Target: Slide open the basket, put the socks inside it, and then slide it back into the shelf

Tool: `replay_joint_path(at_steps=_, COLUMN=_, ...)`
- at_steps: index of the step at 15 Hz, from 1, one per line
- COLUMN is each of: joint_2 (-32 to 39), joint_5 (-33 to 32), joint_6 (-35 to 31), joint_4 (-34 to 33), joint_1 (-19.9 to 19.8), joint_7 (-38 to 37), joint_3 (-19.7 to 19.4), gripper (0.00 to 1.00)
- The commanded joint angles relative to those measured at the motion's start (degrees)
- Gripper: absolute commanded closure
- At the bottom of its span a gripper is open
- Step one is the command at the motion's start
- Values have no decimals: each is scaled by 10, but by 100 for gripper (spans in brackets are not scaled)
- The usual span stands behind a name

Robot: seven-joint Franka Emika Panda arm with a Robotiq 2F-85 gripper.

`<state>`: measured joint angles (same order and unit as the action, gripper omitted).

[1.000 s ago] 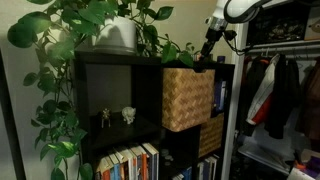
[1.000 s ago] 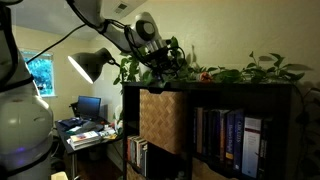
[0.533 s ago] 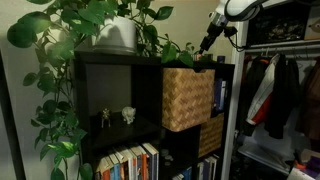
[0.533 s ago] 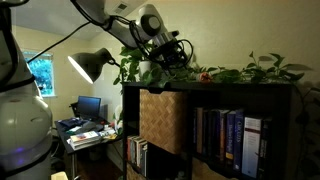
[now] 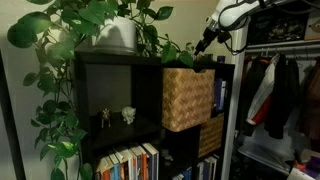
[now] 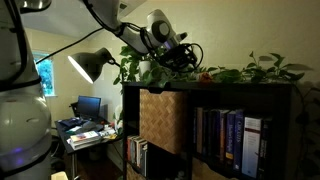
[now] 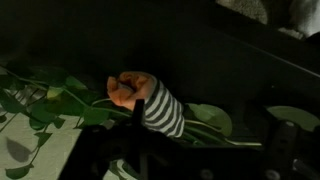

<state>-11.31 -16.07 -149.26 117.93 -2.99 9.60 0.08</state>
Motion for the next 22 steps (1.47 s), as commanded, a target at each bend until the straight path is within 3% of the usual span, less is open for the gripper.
replay_joint_path(at_steps=1, joint_2=50, joint_5=-21, joint_6=-15, joint_4=-54, joint_1=-5, joint_7=-15, joint_3=-2, gripper=0)
replay_joint_path(at_steps=8, joint_2=134, joint_5=-18, joint_6=-23, joint_4=-121, joint_1=-5, joint_7=2, joint_3=-19, gripper=0)
replay_joint_path(at_steps=15, joint_2=174, joint_5=-23, joint_6=-16, joint_4=-167, joint_1=-6, joint_7=8, joint_3=-30, gripper=0)
replay_joint_path(at_steps=16, joint_2=178, joint_5=-20, joint_6=-15, joint_4=-172, joint_1=-6, joint_7=11, joint_3=-30, gripper=20)
replay_joint_path(at_steps=22, joint_2=171, joint_5=-37, joint_6=-5, joint_4=-166, joint_1=-2, joint_7=-3, joint_3=-32, gripper=59)
